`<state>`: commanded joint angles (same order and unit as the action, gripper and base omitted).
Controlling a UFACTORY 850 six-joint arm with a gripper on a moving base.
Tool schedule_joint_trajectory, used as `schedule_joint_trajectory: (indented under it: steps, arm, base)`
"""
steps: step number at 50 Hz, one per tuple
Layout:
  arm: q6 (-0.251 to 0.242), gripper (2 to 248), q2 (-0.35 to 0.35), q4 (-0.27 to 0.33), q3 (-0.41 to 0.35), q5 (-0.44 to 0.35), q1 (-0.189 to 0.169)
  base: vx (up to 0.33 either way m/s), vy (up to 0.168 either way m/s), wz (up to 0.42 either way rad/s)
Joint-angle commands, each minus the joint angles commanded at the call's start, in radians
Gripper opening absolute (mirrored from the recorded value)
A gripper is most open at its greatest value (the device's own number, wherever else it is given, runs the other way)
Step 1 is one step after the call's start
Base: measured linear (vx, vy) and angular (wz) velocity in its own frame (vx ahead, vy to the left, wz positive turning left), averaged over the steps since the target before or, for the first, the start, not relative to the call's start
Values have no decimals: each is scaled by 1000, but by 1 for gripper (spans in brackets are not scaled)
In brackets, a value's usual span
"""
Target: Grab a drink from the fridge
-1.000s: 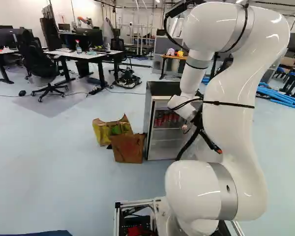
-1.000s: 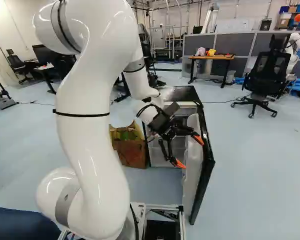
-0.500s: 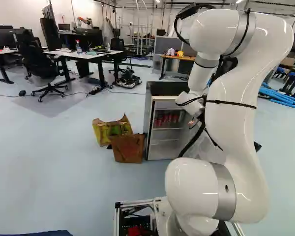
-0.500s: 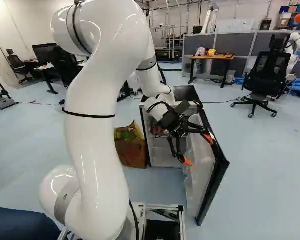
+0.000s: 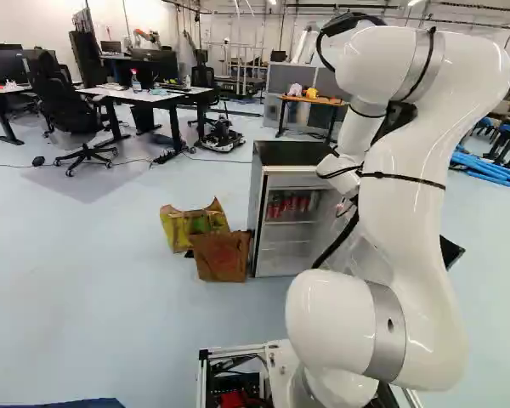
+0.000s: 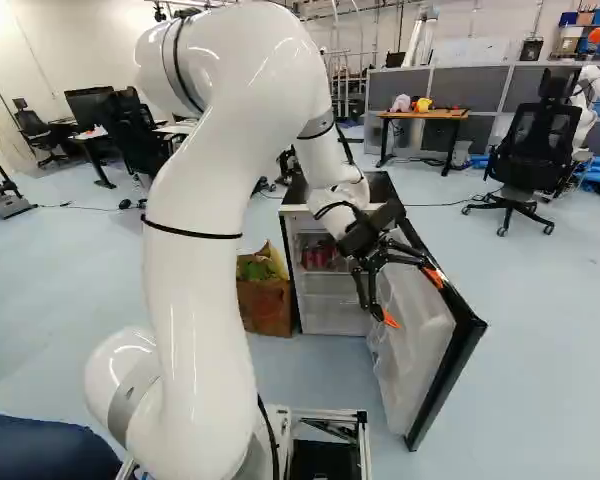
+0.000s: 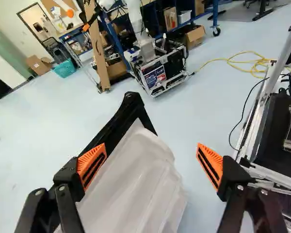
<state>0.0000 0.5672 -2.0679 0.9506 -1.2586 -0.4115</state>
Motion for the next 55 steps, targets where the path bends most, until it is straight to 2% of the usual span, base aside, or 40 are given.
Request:
schedule_joint_trajectory:
  steps: [15, 49, 55]
  arm:
    - [0, 247, 28, 29, 61, 26, -44]
    - [0, 247, 102, 183, 204, 69, -131]
    - [0, 247, 104, 211, 208, 77, -134]
  base:
    - [0, 0, 0]
    - [0, 0, 0]
    - [0, 0, 0]
